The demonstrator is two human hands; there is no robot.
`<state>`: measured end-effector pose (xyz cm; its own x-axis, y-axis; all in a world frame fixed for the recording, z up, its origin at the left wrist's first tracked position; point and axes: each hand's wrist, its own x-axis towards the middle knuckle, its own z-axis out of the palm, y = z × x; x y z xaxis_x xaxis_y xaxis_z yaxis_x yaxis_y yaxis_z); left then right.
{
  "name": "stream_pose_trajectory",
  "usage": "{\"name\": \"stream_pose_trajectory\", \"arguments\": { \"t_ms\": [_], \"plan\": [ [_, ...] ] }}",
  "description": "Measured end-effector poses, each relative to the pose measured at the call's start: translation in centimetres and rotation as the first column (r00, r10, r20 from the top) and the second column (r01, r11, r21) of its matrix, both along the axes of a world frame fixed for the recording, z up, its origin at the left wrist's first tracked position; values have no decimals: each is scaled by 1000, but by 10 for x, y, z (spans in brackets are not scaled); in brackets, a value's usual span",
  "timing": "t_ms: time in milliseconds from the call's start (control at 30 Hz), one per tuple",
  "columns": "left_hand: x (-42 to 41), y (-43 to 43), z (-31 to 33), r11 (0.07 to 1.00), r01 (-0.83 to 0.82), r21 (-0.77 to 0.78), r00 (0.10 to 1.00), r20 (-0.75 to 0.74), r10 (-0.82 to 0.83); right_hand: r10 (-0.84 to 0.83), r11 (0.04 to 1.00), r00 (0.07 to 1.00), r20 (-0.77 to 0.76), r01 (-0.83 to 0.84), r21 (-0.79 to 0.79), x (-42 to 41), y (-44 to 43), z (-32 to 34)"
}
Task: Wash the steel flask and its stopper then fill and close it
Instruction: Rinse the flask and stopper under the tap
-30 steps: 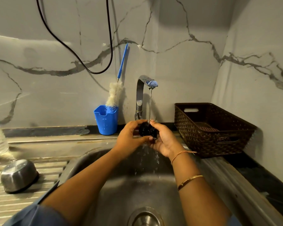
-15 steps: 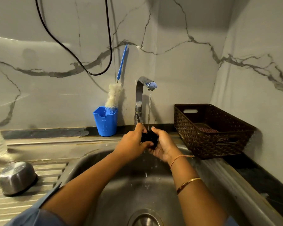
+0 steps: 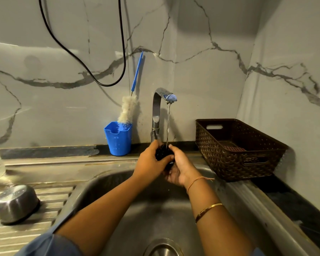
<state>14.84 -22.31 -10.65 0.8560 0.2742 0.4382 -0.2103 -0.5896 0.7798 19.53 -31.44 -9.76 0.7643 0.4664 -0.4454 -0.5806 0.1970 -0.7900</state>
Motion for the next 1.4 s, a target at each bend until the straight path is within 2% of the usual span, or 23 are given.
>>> {"name": "stream_pose_trajectory", "arguments": {
  "t_ms": [67,133,267,433,567,700,833,933,1000,1167,1200,1233,1300,1333,1367,1400],
  "plan": [
    [0,-4,-2,990,29,140,999,14,-31,-35,994,999,-31,38,99,2,-2,0],
    [3,-9,-3,984,25,174,999,20,-29,-40,991,999,-2,40,131,4,-4,1],
    [5,-9,1,989,-15,-146,1000,-20,13,48,996,979,197,-61,58,-1,-4,0],
    [2,1,-3,977,-125,-171,992,-12,125,72,977,958,279,-125,174,-4,-3,-1],
    [-5,2,-7,981,-158,-111,987,-49,153,120,992,948,295,-123,-8,-3,0,-2],
    [-17,3,-6,977,-204,-63,975,-102,197,212,961,929,304,-141,-239,-12,3,5],
    [-32,1,-1,972,-227,55,967,-105,232,181,933,895,407,-25,-360,-27,14,6],
    [-48,0,3,982,-191,1,971,-147,189,170,941,929,328,-54,-335,-49,12,9],
    [-60,-1,5,987,-151,46,976,-152,156,135,959,954,267,-58,-278,-62,7,11],
    [-92,-6,18,985,-115,130,987,123,99,36,996,945,326,-7,-88,-88,-2,37],
    [-94,-3,18,980,-121,159,990,97,106,77,991,941,330,-37,-126,-93,-3,40],
    [-98,0,18,975,-111,195,994,9,112,146,971,935,323,-72,-230,-101,-5,40],
    [-103,10,11,942,-69,329,951,-264,161,307,826,899,313,-88,-556,-113,-9,30],
    [-107,15,7,926,-80,369,934,-296,199,375,737,871,316,-73,-672,-117,-10,25],
    [-110,19,4,921,-131,367,943,-239,230,417,686,844,338,-48,-726,-119,-9,22],
    [-115,22,5,922,-221,317,958,-106,267,430,682,818,382,-17,-731,-119,-8,22]
  ]
}}
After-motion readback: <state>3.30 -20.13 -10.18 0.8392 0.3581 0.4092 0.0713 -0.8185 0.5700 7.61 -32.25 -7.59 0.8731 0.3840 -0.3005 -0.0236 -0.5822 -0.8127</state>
